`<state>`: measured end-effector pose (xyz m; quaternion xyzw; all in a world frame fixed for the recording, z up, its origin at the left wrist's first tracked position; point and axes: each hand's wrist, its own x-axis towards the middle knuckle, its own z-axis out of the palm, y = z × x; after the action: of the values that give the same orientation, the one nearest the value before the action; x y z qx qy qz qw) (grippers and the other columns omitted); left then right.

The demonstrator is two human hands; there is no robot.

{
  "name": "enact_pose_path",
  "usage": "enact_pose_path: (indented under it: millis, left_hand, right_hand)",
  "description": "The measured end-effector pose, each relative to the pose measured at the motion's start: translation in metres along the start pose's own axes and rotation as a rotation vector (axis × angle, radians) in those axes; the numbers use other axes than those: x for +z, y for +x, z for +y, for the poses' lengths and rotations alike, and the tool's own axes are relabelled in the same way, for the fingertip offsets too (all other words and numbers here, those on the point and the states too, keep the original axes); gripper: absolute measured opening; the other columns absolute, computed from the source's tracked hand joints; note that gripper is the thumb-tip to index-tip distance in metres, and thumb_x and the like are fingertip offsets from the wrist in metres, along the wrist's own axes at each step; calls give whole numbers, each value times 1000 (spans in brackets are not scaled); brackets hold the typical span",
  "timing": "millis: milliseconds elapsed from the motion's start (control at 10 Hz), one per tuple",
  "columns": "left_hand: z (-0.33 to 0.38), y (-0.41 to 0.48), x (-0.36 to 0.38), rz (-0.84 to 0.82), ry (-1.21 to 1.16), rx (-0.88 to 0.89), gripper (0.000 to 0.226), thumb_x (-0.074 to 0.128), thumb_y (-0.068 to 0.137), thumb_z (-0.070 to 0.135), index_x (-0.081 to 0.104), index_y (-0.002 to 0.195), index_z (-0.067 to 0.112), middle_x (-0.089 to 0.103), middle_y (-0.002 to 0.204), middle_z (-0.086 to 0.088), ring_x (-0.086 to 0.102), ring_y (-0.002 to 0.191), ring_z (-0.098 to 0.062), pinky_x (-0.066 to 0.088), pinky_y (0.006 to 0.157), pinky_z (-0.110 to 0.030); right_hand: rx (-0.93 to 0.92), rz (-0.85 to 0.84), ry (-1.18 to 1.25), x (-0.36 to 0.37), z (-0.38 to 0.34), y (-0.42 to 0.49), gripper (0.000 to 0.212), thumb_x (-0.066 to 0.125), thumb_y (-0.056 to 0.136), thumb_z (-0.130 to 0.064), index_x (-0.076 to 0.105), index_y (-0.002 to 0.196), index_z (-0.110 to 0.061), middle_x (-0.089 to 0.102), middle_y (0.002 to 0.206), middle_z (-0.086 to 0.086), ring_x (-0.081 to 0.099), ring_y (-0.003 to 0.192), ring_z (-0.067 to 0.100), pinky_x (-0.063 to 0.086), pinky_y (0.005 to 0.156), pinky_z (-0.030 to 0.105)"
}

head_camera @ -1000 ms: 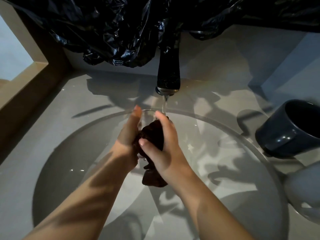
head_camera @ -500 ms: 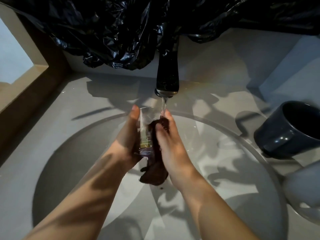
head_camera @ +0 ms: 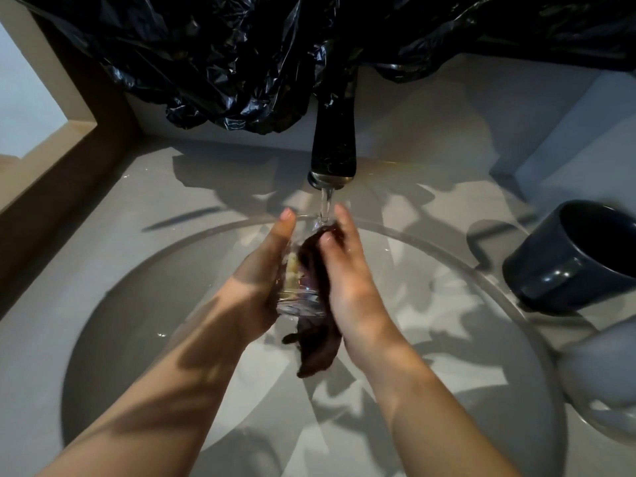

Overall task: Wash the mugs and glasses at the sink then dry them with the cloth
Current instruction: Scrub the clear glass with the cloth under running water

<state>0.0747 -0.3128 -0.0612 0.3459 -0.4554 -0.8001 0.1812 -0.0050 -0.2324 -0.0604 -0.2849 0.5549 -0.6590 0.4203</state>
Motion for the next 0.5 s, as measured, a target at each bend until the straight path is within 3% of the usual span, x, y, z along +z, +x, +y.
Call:
enact_pose_path:
  millis: [100,200,300,400,500]
  left_hand:
    - [-2,1,3,39,-18,20,61,42,82,63,57,114,14,61,102,-8,58,84,-19,48,70,-30]
    - [-4,0,3,58,-55,-10,65,43,84,62,55,125,11,60,105,-9,58,83,-19,48,70,-32]
    - [-3,0,-2,4,-51,-15,60,51,74,66,63,108,19,67,91,-2,64,76,-17,50,68,-32]
    - [-1,-1,0,44,-39,-17,68,53,72,69,62,114,16,67,98,-5,63,85,-21,49,74,-34]
    - [2,-1,3,86,-37,-8,75,49,79,68,57,124,10,61,107,-11,58,92,-26,47,78,-36]
  right_hand:
    - [32,18,-272,-11,-1,13,50,41,94,-56,46,137,-31,61,128,5,65,105,21,57,81,29]
    - [14,9,-176,-11,8,7,40,42,97,-43,37,137,-43,48,138,-4,57,111,7,50,86,20]
    - [-72,-39,-343,8,3,-15,46,48,95,-40,20,124,-62,13,138,-26,25,121,-14,26,100,7]
    - [-165,34,-319,4,-1,-8,38,53,90,-48,35,119,-65,29,147,-16,37,130,0,37,106,20]
    - [-37,-20,-307,-8,-6,7,41,45,94,-49,46,134,-40,60,128,2,64,108,17,54,89,32]
